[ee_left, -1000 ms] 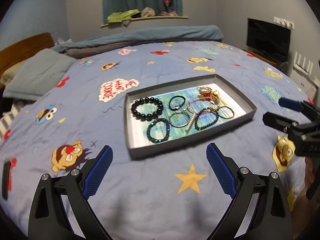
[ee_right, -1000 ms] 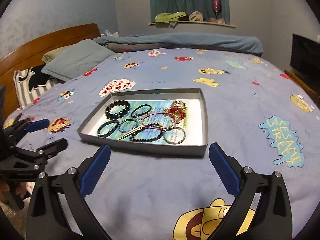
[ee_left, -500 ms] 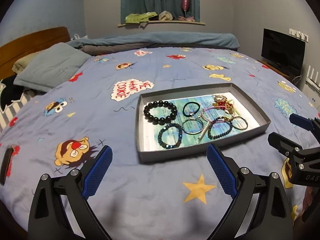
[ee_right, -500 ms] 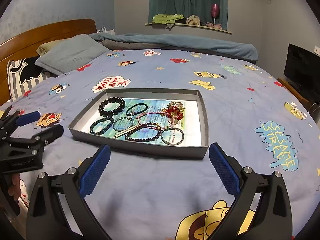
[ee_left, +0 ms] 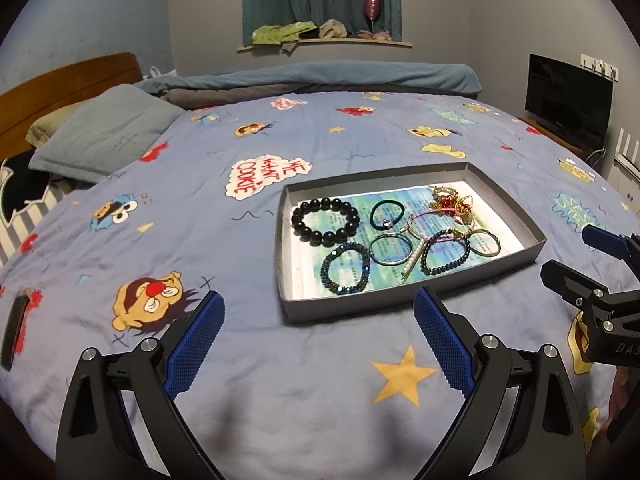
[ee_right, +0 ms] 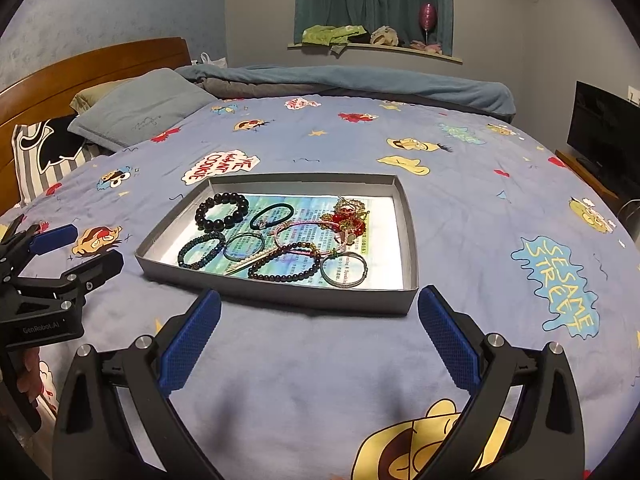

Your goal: Organize jewelry

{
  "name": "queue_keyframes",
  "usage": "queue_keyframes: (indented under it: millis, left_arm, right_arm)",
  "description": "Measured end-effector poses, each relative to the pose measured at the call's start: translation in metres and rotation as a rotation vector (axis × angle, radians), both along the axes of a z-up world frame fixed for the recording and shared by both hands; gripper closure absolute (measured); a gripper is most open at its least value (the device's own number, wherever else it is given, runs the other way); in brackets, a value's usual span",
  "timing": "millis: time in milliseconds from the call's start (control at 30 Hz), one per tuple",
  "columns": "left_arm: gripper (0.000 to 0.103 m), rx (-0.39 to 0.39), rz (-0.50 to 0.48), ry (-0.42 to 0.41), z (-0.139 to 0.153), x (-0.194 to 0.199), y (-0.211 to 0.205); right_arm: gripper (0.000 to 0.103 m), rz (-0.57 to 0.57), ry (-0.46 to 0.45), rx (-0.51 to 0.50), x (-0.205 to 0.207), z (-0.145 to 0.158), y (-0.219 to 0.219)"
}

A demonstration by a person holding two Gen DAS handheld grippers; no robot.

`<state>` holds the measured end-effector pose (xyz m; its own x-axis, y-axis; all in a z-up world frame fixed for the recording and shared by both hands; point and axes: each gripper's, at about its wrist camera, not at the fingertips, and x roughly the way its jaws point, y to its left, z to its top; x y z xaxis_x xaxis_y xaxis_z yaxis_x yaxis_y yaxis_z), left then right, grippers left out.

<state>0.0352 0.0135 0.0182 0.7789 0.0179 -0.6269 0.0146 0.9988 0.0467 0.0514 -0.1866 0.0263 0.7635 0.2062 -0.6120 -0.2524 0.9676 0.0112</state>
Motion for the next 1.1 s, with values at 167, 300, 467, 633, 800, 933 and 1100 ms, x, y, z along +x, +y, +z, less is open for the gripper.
queue_keyframes:
  millis: [167, 300, 467, 633, 800, 933, 1100]
  left_arm:
    - [0.008, 0.008, -0.007, 0.003, -0.0015, 0.0000, -0.0012]
    - [0.008, 0.010, -0.011, 0.006, -0.0026, -0.0002, -0.0021]
    - [0.008, 0.010, -0.012, 0.007, -0.0028, -0.0003, -0.0026]
    - [0.008, 0.008, -0.012, 0.010, -0.0027, 0.0001, -0.0027]
    - [0.008, 0.013, -0.015, 0.009, -0.0033, -0.0001, -0.0036]
    - [0.008, 0.017, -0.018, 0.016, -0.0059, 0.0011, -0.0050]
    - [0.008, 0.019, -0.019, 0.018, -0.0066, 0.0009, -0.0055]
  right_arm:
    - [0.006, 0.000, 0.003, -0.001, 0.0008, -0.0005, 0.0004]
    - [0.006, 0.001, 0.006, -0.003, 0.0011, -0.0007, 0.0003]
    - [0.006, -0.001, 0.009, -0.003, 0.0015, -0.0003, 0.0006]
    - [0.006, 0.001, 0.011, -0.006, 0.0020, -0.0005, 0.0022]
    - [0.006, 0.003, 0.014, -0.008, 0.0031, -0.0006, 0.0019]
    - [0.006, 0.002, 0.014, -0.007, 0.0043, -0.0015, 0.0022]
    - [0.006, 0.002, 0.014, -0.007, 0.0037, -0.0029, 0.0019]
